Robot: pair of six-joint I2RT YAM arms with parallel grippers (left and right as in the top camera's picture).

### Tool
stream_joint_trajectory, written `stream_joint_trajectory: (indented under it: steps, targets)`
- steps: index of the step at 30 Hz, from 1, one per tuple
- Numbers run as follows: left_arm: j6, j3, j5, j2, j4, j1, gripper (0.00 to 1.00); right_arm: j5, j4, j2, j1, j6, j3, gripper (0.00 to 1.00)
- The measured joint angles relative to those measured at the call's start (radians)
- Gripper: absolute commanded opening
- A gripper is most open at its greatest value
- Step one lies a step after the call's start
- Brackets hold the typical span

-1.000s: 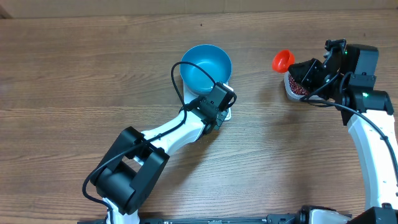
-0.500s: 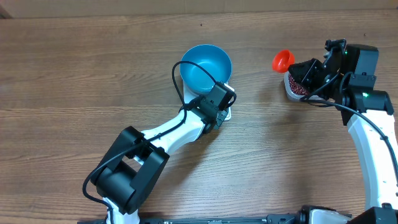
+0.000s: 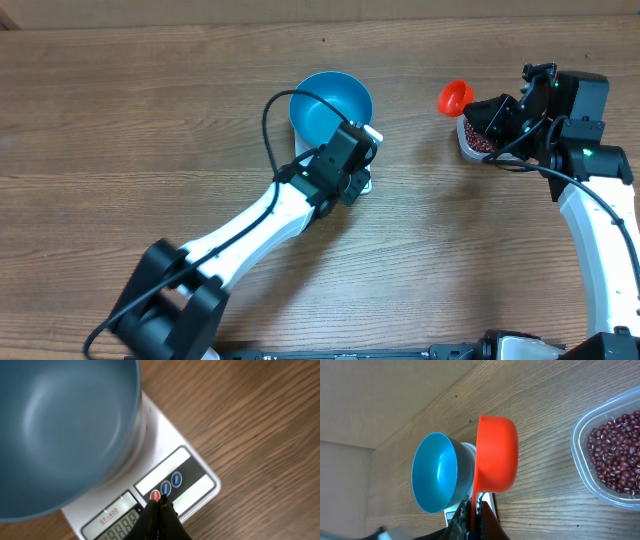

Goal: Scoop item into bowl and weigh 150g on scale
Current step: 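Raise the left gripper back from the scale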

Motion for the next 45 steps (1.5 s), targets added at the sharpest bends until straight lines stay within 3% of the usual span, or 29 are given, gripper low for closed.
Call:
stream_joint_trajectory:
  steps: [9,14,20,25,27,28,45]
  targets:
    - [0.038,0.000,0.023,-0.190,-0.060,0.015,0.04,0.000,0.000,0.000,0.000,0.000,0.000,0.04]
    - [0.093,0.000,0.048,-0.325,-0.078,0.072,0.12,0.000,0.003,0.000,0.000,0.000,0.000,0.04]
    - [0.197,0.000,0.198,-0.460,-0.177,0.193,0.24,0.000,0.004,0.000,0.000,0.000,0.000,0.04]
    - [0.292,0.000,0.334,-0.491,-0.277,0.302,0.26,0.000,0.005,0.000,0.000,0.000,0.000,0.04]
    - [0.310,0.000,0.361,-0.491,-0.317,0.332,0.40,0.000,0.004,0.000,0.000,0.000,0.000,0.04]
    - [0.322,0.000,0.373,-0.491,-0.343,0.347,1.00,0.000,0.005,0.000,0.000,0.000,0.000,0.04]
    - [0.349,0.000,0.428,-0.491,-0.376,0.379,1.00,0.000,0.004,0.000,0.000,0.000,0.000,0.04]
